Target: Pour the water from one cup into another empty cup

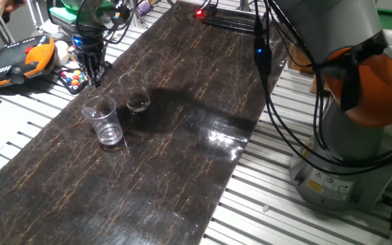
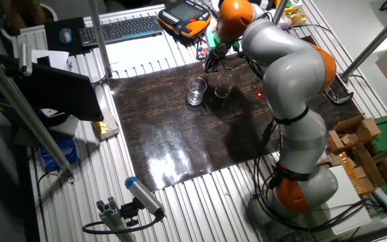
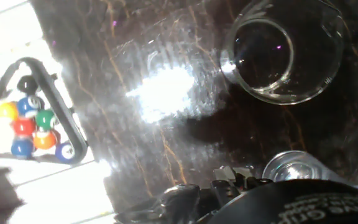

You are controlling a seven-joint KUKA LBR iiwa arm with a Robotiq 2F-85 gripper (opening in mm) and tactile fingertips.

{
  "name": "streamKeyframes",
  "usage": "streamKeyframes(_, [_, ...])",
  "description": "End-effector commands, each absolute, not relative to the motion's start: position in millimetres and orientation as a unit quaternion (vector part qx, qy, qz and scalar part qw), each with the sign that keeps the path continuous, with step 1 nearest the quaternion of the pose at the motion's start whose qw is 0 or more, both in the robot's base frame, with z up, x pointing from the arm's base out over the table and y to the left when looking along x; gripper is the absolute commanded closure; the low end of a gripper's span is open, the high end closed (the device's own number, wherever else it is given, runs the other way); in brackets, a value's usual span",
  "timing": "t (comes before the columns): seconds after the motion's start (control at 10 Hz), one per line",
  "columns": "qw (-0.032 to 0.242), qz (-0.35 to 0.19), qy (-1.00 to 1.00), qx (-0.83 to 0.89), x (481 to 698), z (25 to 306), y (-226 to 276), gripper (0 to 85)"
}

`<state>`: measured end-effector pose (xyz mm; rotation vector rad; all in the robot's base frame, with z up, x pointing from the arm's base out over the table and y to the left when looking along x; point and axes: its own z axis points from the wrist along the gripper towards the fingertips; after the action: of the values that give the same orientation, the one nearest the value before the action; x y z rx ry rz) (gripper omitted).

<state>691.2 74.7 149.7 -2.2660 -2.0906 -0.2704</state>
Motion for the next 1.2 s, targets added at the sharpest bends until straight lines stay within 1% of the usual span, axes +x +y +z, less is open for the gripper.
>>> streamKeyframes(0.0, [0.077,-0.051,-0.991,-0.095,691,150,75,84.3])
streamKeyframes(0.5, [0.075,-0.052,-0.994,-0.065,691,150,75,84.3])
streamKeyframes(0.9, [0.072,-0.058,-0.994,-0.051,702,145,92,84.3])
streamKeyframes(1.1, [0.064,-0.062,-0.996,-0.011,707,141,93,84.3])
